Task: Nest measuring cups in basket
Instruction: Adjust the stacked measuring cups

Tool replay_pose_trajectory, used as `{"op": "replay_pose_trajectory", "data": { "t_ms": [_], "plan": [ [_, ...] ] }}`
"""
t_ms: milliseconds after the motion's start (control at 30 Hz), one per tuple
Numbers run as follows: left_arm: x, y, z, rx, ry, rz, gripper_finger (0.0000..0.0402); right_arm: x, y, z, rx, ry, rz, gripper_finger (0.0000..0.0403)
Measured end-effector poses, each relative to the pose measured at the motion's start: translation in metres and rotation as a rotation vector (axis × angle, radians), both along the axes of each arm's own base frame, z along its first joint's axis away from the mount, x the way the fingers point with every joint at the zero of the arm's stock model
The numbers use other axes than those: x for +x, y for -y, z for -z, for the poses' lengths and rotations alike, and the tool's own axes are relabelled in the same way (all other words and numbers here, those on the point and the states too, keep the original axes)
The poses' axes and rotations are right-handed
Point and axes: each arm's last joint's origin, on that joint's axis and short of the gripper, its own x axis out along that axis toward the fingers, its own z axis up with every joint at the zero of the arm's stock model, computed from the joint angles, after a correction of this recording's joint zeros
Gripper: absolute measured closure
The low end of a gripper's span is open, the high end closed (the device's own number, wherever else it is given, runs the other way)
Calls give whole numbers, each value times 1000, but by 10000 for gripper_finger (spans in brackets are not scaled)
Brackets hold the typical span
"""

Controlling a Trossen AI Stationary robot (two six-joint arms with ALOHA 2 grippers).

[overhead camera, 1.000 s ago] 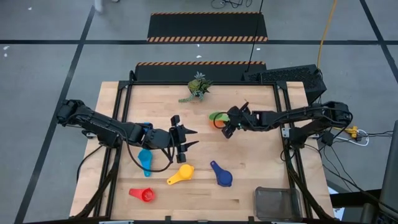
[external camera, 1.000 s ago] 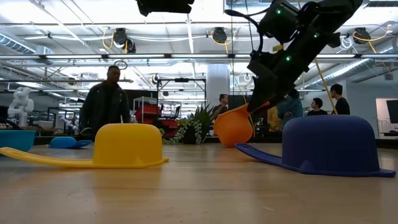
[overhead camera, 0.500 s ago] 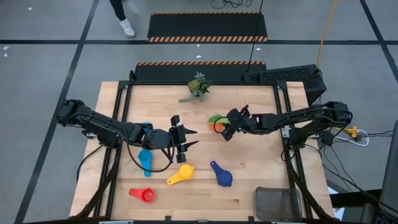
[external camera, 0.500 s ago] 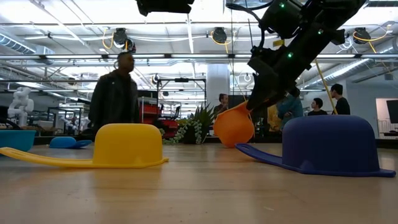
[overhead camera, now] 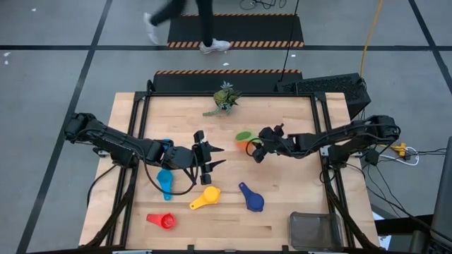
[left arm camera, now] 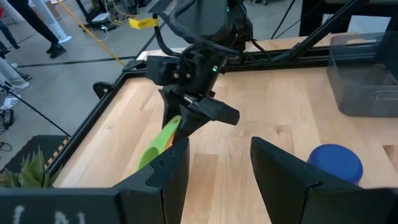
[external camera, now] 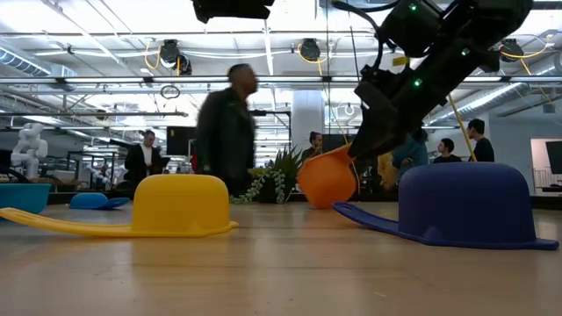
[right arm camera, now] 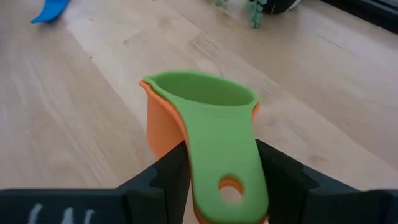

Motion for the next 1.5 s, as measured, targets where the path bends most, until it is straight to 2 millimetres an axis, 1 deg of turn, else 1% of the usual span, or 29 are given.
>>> {"op": "replay_pose_trajectory", "data": {
  "t_ms": [367, 567, 667, 767, 1100, 1367, 1500],
  "plan": [
    [0, 0, 0, -7, 1, -2, 227, 0, -3, 1, 6, 11, -10, 250],
    [0, 0, 0, -10, 2, -4, 227, 4, -8, 15, 10, -39, -28, 246],
    [0, 0, 0, -13, 3, -6, 227, 7, -10, 22, 10, -56, -35, 235],
    [0, 0, 0, -15, 3, -6, 227, 10, -11, 24, 7, -36, -41, 222],
    [0, 0, 1, -29, -1, -11, 227, 11, -13, 24, 44, -16, -46, 193],
    [-2, 4, 3, -43, -18, -8, 227, 14, -16, 23, 98, 7, -108, 191],
    [-3, 6, 3, -48, -16, -2, 227, 14, -16, 23, 96, 7, -111, 191]
  ]
}}
